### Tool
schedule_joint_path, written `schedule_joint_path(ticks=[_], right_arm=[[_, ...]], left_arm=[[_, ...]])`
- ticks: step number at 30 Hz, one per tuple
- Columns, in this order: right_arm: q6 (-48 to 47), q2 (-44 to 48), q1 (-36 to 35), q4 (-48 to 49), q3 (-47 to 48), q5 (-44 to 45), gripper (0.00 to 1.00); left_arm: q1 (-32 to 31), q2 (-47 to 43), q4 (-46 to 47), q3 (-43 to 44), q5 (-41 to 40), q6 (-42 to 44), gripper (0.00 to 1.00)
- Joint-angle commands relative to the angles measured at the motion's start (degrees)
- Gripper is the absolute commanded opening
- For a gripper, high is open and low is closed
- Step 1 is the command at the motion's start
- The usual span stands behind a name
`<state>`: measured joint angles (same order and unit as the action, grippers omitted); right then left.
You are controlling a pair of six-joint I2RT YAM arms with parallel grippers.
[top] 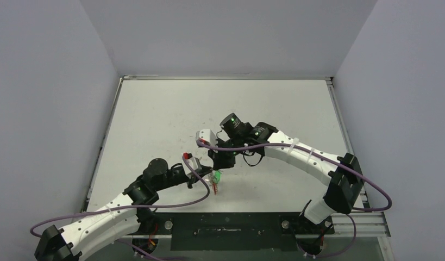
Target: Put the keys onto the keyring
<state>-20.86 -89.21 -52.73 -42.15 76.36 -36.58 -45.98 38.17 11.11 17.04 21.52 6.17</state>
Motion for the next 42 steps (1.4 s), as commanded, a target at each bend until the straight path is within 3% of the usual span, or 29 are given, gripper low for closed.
schedule_joint_path(ticks=[1, 17, 21, 25, 27, 36, 42], right_arm=[[1.17, -0.17, 1.97, 3.66, -1.58, -2.79, 0.00], [2.22, -0.90, 2.38, 12.70, -9.42, -4.94, 0.00], [2.49, 0.70, 2.41, 15.71, -11.94, -4.53, 0.15], [3.37, 3.96, 3.29, 19.24, -14.65, -3.79, 0.59], [4.59, 6.56, 4.85, 22.83, -17.06, -4.86, 0.65], [6.62, 14.08, 9.64, 35.60, -23.76, -11.60, 0.66], [7.65, 15.49, 9.75, 47.00, -27.73, -15.26, 0.57]], left_arm=[[-0.11, -2.60, 4.45, -0.22, -1.18, -1.08, 0.00], [-0.08, -2.64, 9.48, -1.63, -2.07, -2.48, 0.00], [-0.13, -3.01, 9.47, -1.87, -2.18, -2.78, 0.00], [-0.10, -3.71, 9.41, -2.22, -2.27, -2.90, 0.00], [-0.10, -3.95, 9.31, -2.35, -2.18, -2.92, 0.00], [-0.13, -4.48, 11.18, -3.45, 0.40, -2.11, 0.00], [-0.15, -4.64, 13.72, -4.19, 3.21, -0.94, 0.00]])
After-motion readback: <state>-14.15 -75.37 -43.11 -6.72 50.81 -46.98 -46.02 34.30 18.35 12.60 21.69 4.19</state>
